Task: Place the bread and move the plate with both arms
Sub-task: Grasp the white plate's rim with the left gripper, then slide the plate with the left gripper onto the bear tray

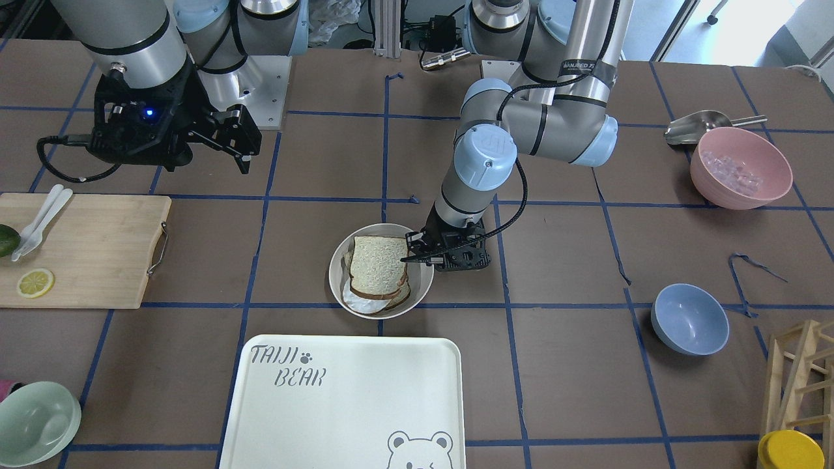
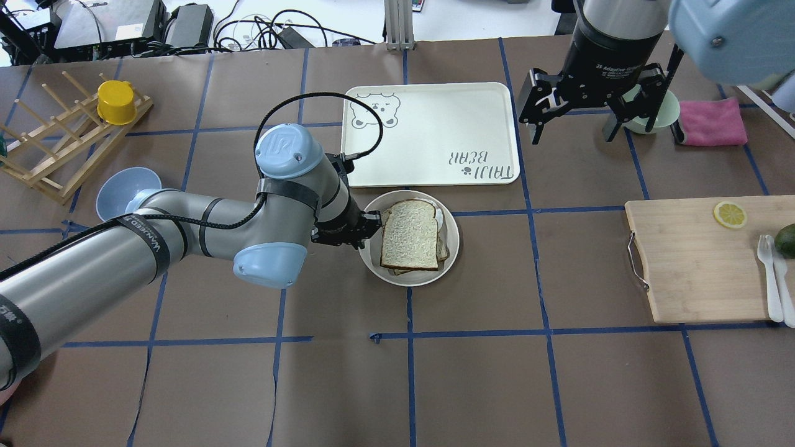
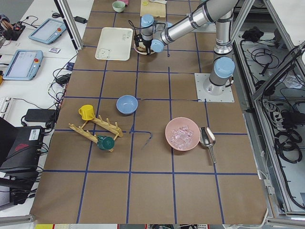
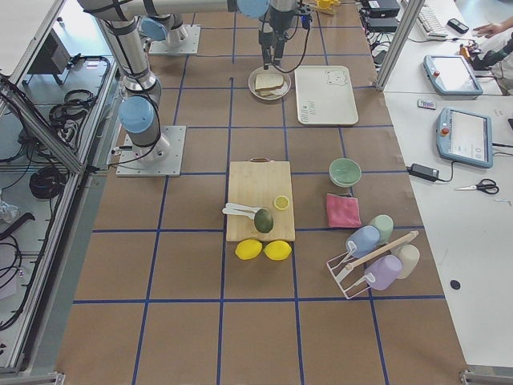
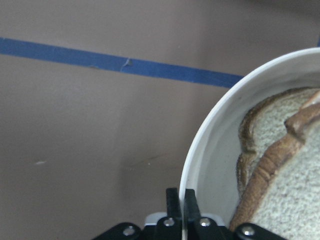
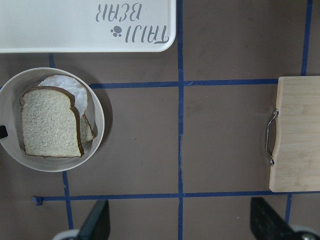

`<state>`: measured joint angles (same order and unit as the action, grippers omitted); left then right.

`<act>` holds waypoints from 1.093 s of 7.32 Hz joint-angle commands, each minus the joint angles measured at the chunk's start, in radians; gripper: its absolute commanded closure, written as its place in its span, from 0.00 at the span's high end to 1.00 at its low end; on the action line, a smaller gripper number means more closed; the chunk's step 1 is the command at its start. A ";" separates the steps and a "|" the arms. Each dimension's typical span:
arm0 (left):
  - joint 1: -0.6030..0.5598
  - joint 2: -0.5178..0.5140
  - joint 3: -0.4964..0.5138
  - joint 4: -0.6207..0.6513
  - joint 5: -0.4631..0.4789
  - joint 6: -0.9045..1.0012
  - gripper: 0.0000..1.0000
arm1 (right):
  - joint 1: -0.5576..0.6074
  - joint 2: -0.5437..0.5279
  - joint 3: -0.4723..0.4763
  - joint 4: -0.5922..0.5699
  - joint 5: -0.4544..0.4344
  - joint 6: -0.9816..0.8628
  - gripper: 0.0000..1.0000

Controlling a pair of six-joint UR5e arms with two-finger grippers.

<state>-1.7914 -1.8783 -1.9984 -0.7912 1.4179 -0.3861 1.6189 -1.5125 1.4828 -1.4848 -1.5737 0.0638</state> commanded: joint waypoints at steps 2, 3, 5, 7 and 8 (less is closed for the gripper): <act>0.009 0.021 0.006 0.000 -0.039 -0.045 0.00 | 0.003 0.000 0.001 -0.002 -0.003 0.001 1.00; 0.010 0.025 0.006 0.000 -0.074 -0.048 0.00 | 0.003 -0.002 -0.001 -0.002 -0.003 0.001 1.00; 0.045 0.039 0.004 0.000 -0.165 -0.036 0.00 | -0.001 -0.006 -0.001 -0.003 -0.006 0.002 1.00; 0.108 0.042 0.009 0.004 -0.252 -0.002 0.00 | -0.001 -0.009 -0.001 -0.002 -0.008 0.002 1.00; 0.130 0.009 0.059 0.016 -0.263 0.013 0.00 | -0.001 -0.009 -0.001 -0.003 -0.008 0.001 1.00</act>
<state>-1.6925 -1.8452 -1.9787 -0.7854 1.1862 -0.3942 1.6185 -1.5206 1.4823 -1.4869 -1.5813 0.0656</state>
